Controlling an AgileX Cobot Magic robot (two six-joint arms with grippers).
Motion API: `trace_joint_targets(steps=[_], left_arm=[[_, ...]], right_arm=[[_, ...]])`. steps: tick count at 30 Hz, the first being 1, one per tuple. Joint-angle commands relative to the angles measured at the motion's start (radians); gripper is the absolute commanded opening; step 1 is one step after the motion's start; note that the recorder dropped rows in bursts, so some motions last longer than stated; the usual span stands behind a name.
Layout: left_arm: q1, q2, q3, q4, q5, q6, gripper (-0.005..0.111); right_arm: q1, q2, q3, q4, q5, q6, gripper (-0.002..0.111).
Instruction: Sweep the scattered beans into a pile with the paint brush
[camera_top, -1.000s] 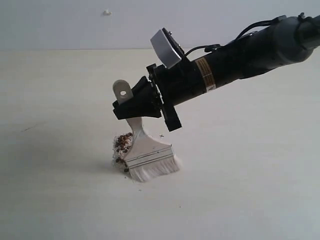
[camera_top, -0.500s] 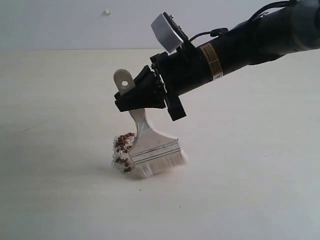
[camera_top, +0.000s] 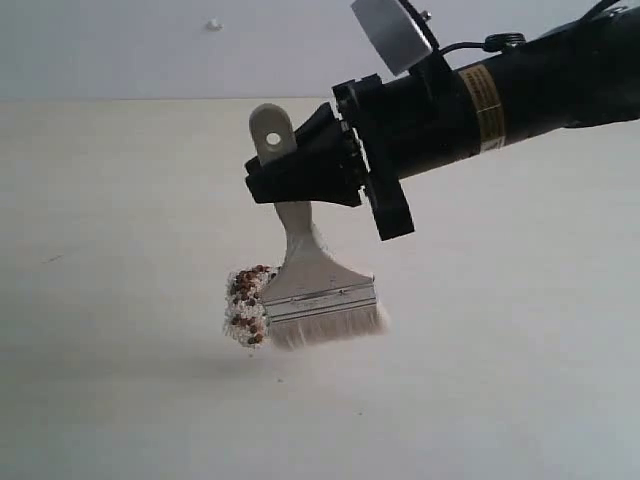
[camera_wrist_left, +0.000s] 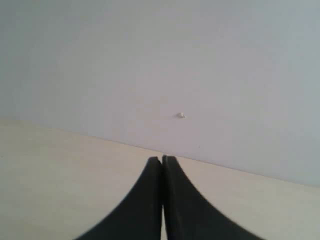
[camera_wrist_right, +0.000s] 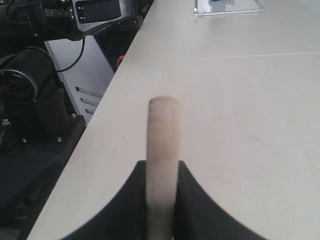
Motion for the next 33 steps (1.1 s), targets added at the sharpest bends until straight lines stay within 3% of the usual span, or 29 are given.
trace_joint_targets(steps=[1,7,13,25,33], left_arm=[[-0.005,-0.007,0.004,-0.005,0.004,0.001,0.0],[-0.005,-0.007,0.004,-0.005,0.004,0.001,0.0],[-0.005,-0.007,0.004,-0.005,0.004,0.001,0.0],[-0.005,-0.007,0.004,-0.005,0.004,0.001,0.0],[-0.005,-0.007,0.004,-0.005,0.004,0.001,0.0]], right_arm=[[-0.017,-0.111,0.125,0.116,-0.002,-0.095,0.0],[-0.047,-0.206,0.305,0.314,-0.002,-0.219,0.0],[-0.049,-0.201,0.524,0.629,-0.002,-0.394,0.0],[-0.046,-0.072,0.517,0.765,-0.002,-0.423,0.0],[0.037,-0.02,0.414,0.782,-0.002,-0.372,0.0]])
